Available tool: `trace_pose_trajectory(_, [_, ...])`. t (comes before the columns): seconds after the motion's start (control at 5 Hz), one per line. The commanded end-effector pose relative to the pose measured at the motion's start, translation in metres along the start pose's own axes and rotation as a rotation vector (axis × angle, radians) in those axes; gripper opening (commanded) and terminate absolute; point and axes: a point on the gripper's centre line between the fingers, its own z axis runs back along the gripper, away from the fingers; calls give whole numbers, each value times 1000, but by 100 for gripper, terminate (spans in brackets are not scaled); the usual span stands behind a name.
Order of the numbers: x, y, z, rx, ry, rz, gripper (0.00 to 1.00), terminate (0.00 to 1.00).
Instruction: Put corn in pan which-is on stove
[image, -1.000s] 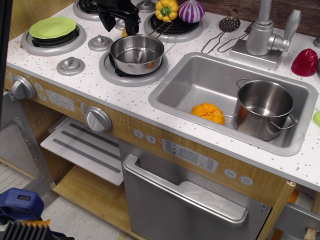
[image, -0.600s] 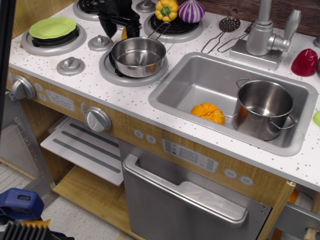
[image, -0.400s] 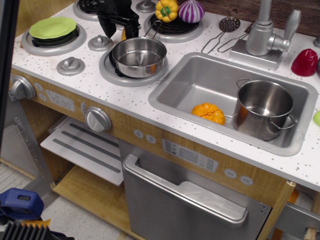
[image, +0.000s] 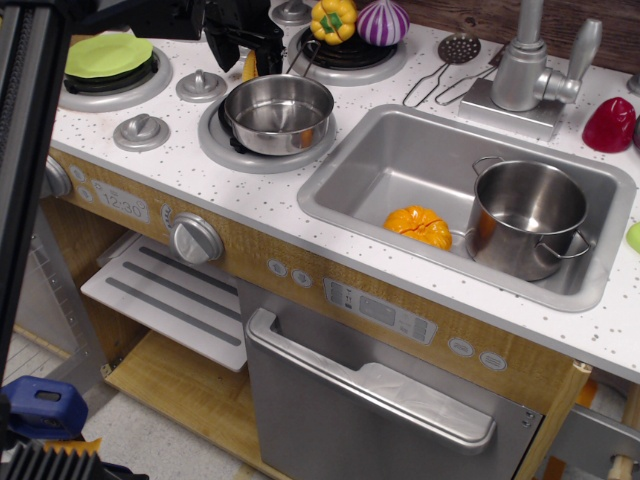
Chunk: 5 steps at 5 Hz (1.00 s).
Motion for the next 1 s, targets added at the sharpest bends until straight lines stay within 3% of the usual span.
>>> trace_pose_trajectory(0.0, [14, 8, 21, 15, -72, -5, 100, 0])
trace_pose_trajectory(0.2, [14, 6, 24, 32, -84, 3, 0, 0])
trace_pose_trajectory(0.6, [27, 6, 42, 56, -107, -14, 0, 0])
trace_pose_trajectory(0.8, [26, 2, 64, 104, -105, -20, 0, 0])
